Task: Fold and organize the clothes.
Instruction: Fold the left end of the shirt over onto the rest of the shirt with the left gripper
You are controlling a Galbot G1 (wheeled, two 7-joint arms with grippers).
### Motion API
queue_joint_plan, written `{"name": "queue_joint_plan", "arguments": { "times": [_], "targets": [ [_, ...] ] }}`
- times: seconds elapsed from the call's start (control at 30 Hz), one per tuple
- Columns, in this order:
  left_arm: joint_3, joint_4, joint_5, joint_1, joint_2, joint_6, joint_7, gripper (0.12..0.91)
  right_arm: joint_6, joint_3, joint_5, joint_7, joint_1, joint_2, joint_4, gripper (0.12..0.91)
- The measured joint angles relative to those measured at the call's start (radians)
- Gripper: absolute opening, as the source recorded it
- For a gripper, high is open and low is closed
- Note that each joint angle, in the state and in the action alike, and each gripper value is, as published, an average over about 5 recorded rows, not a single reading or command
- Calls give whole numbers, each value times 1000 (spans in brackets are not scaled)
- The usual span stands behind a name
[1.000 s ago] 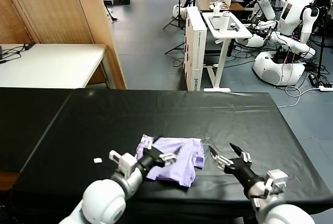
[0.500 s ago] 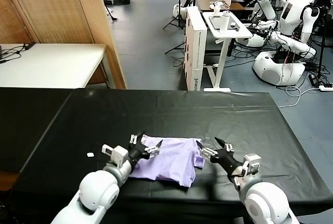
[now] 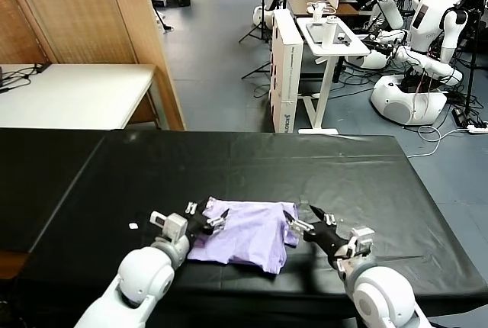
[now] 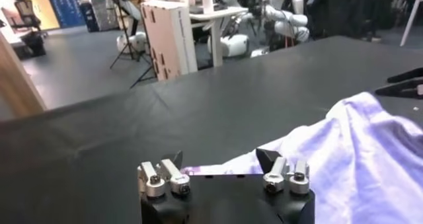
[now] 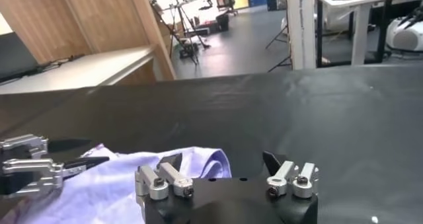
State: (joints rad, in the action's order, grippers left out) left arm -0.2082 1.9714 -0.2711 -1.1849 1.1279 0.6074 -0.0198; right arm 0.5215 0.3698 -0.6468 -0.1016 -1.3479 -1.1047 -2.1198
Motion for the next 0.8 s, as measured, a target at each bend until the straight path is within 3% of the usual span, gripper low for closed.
{"name": "queue_joint_plan", "arguments": {
  "times": [0.33, 0.53, 0.67, 0.8],
  "targets": [
    [2, 9, 4, -15, 3, -1, 0, 767, -2, -18, 5, 2, 12, -6, 17, 879],
    [1, 10, 1, -15, 4, 1, 12, 617, -3, -28, 5, 2, 17, -9, 26, 784],
    [0, 8, -10, -16, 9, 2, 27, 494, -3, -33, 6, 2, 17, -10, 26, 765],
    [-1, 13, -17, -20, 12, 1, 32, 421, -3, -34, 7, 2, 16, -11, 26, 755]
  ]
}}
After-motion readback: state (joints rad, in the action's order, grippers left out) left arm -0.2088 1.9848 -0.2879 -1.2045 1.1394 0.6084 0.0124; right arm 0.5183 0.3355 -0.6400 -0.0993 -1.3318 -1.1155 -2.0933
